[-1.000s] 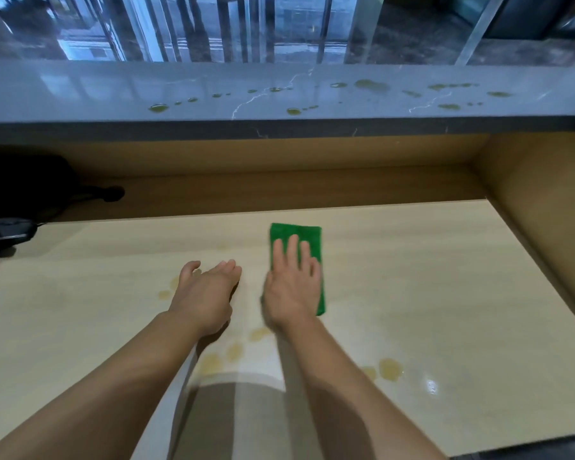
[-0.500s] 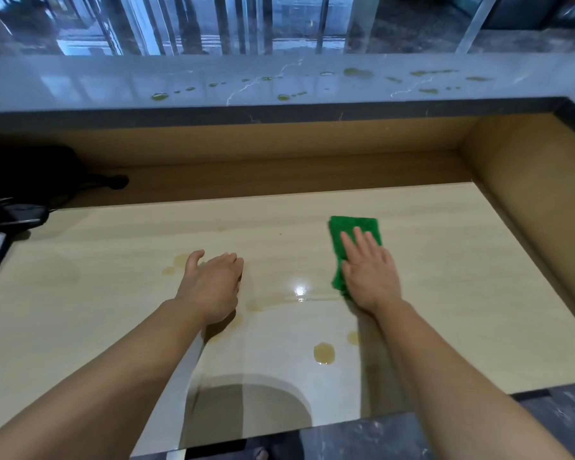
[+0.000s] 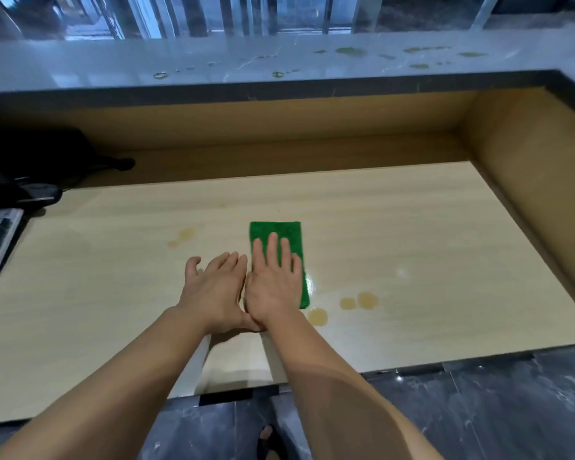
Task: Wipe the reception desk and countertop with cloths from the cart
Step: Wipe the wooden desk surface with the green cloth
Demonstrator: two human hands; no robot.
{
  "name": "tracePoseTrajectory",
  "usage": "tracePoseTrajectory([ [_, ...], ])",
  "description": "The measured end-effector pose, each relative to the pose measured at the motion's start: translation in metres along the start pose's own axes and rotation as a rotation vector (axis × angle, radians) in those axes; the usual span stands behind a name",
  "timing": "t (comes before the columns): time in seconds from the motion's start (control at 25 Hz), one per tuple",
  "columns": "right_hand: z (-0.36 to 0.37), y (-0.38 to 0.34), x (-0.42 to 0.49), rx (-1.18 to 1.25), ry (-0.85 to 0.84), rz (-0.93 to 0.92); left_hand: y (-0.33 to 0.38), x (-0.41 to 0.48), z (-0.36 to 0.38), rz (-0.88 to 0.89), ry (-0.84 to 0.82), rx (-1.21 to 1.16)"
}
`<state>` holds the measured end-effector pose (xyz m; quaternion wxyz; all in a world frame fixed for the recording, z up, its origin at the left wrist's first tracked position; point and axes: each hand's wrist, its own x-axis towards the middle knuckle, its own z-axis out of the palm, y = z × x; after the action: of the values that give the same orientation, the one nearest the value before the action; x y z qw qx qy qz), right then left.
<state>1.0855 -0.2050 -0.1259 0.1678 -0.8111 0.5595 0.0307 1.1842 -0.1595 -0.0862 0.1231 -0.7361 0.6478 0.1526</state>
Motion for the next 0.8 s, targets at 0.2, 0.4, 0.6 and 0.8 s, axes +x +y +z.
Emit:
tracePoseTrajectory([
  [0.2, -0.02, 0.07, -0.01, -0.139, -0.004, -0.184, 0.02, -0.012, 0.003, -0.03, -0.015, 0.064],
  [0.4, -0.052, 0.204, -0.028, -0.091, 0.031, 0.125, 0.036, -0.028, 0.009, -0.027, -0.023, 0.12],
  [0.6, -0.054, 0.195, -0.034, 0.059, 0.034, 0.345, 0.047, -0.046, 0.019, 0.011, 0.069, 0.084],
  [0.8, -0.013, 0.063, -0.064, 0.1, 0.002, 0.135, 0.052, -0.049, 0.022, -0.006, 0.068, 0.076],
])
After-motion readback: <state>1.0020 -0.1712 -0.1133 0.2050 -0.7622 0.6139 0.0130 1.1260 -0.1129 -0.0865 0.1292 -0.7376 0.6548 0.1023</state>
